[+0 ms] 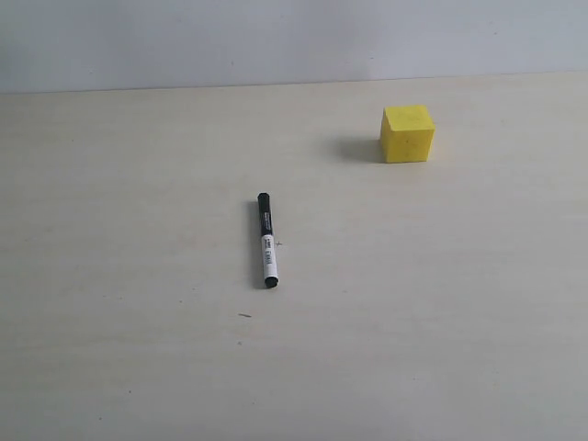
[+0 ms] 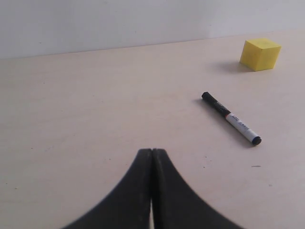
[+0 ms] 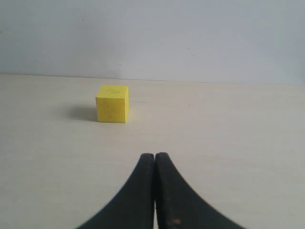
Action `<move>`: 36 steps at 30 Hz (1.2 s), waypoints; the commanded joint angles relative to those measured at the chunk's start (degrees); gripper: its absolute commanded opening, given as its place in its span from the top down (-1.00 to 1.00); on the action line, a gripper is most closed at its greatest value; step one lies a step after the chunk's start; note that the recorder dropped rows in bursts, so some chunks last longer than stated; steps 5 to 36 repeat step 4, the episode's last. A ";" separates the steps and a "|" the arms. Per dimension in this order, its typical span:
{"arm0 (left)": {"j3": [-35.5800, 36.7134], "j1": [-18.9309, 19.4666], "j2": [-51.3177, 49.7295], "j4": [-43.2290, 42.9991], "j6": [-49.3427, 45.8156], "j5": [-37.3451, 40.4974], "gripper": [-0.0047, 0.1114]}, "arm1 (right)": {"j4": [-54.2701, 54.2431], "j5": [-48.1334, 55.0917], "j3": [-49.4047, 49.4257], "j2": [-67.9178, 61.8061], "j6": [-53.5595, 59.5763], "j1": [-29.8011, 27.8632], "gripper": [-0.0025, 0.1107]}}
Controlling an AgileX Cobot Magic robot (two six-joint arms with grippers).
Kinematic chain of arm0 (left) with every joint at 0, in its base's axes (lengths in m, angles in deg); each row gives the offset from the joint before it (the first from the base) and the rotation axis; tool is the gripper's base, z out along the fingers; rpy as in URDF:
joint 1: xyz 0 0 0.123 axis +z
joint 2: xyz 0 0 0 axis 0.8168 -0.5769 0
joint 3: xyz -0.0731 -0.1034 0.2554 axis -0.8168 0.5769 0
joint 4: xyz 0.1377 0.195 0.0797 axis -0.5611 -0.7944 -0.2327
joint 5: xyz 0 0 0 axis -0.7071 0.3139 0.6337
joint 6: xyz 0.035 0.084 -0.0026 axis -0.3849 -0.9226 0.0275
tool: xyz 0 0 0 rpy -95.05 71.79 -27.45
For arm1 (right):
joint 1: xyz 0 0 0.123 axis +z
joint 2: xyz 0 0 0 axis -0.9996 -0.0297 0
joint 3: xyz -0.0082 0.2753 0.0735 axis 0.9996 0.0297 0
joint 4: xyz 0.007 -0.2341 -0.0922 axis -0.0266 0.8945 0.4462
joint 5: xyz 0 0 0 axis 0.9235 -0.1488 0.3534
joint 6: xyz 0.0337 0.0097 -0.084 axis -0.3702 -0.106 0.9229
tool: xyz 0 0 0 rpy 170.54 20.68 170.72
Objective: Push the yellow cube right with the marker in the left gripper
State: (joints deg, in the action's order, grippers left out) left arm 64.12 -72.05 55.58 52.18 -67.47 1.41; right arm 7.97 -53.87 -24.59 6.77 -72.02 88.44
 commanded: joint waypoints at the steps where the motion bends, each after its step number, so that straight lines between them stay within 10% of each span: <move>1: 0.17 0.15 0.26 0.38 -0.26 -0.33 0.92 | 0.42 -0.42 0.24 -0.04 -0.10 0.15 0.96; 36: 0.17 0.15 0.26 0.38 -0.26 -0.33 0.92 | 0.42 -0.28 0.24 -0.04 -0.10 0.15 0.96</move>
